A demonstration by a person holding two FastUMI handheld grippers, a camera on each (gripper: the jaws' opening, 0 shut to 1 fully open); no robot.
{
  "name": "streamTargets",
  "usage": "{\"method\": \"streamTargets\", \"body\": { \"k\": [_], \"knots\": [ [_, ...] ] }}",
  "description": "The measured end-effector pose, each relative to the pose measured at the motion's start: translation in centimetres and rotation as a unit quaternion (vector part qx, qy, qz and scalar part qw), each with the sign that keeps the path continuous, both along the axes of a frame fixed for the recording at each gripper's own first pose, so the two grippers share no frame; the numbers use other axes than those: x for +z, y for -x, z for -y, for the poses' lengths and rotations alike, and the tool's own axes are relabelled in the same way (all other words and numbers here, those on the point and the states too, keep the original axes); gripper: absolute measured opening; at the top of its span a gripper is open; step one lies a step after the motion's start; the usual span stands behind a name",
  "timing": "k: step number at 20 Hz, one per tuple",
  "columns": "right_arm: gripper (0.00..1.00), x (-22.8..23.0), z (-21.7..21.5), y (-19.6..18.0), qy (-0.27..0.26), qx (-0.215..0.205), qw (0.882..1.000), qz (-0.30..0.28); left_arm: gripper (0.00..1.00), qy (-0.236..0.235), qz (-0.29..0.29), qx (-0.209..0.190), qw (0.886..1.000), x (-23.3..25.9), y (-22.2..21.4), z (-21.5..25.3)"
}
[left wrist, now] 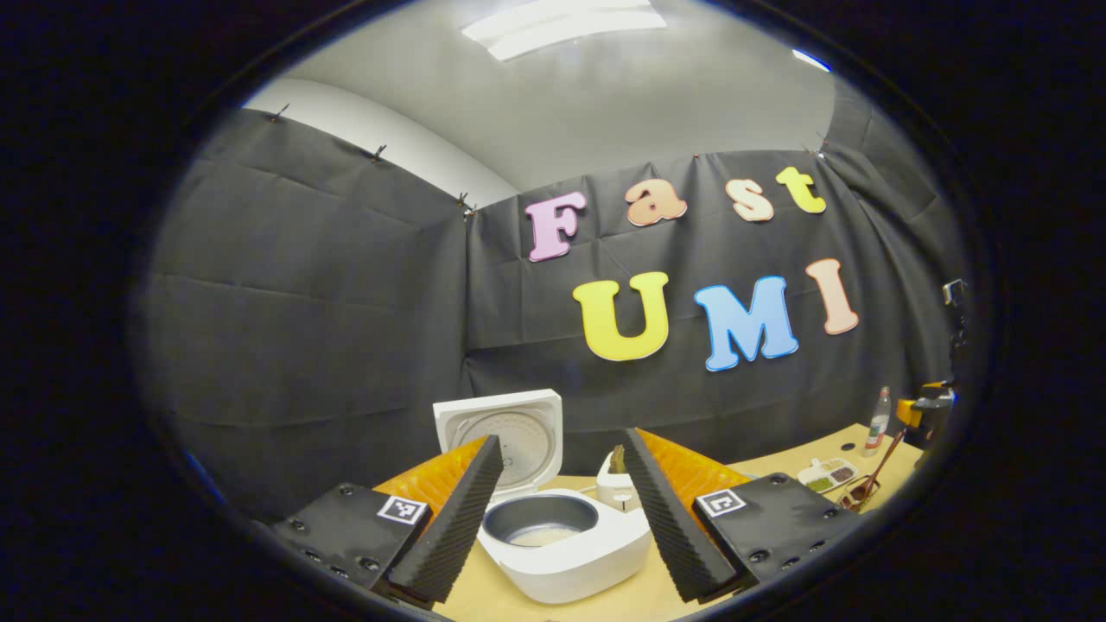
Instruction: Close the left gripper, press the button to open the rice cooker; take a wooden spoon from the chopstick holder with the right hand, scoop a spoonful of rice and pour it into the rice cooker, then put the wooden spoon back into the chopstick holder.
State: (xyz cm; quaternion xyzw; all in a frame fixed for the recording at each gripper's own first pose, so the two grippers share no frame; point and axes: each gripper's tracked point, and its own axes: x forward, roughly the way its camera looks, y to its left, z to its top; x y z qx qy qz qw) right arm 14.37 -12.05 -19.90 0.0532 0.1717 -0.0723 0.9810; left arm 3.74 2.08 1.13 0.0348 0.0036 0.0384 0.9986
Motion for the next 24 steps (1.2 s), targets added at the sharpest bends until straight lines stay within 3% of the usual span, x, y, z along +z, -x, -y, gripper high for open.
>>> {"method": "streamTargets", "body": {
  "k": [8,14,15,17,18,19,20,21,22,24],
  "knots": [
    [0.97,-8.1,0.5,0.1,-0.068,-0.027,0.993,-0.097,0.98,-0.010,-0.017,0.030,0.999,-0.8,1.1,-1.9],
    [0.96,-11.9,-1.5,0.8,-0.155,-0.026,0.974,-0.161,0.98,-0.009,-0.032,0.048,0.998,-1.8,2.0,-3.3],
    [0.93,-12.5,-1.8,0.8,-0.162,-0.026,0.972,-0.170,0.91,-0.007,-0.032,0.050,0.998,-1.9,2.1,-3.4],
    [0.70,-13.3,-2.5,0.9,-0.177,-0.020,0.966,-0.188,0.91,-0.005,-0.032,0.053,0.998,-1.9,2.4,-3.8],
    [0.69,-13.4,-3.2,1.2,-0.193,-0.009,0.960,-0.201,0.91,-0.004,-0.033,0.054,0.998,-1.9,2.3,-3.9],
    [0.63,-14.1,-3.8,1.4,-0.201,-0.003,0.956,-0.214,0.98,-0.003,-0.034,0.055,0.998,-2.0,2.4,-4.1],
    [0.63,-14.0,-3.7,1.5,-0.199,-0.008,0.956,-0.215,0.91,-0.001,-0.035,0.055,0.998,-2.1,2.4,-4.2],
    [0.34,-14.2,-3.9,1.4,-0.203,-0.004,0.955,-0.214,0.91,0.000,-0.036,0.056,0.998,-2.2,2.5,-4.4],
    [0.33,-14.0,-4.0,1.7,-0.205,0.001,0.955,-0.216,0.93,0.001,-0.035,0.057,0.998,-2.3,2.6,-4.6],
    [0.15,-13.5,-4.0,1.8,-0.204,-0.007,0.954,-0.218,0.98,0.003,-0.035,0.057,0.998,-2.3,2.6,-4.8]
  ]
}}
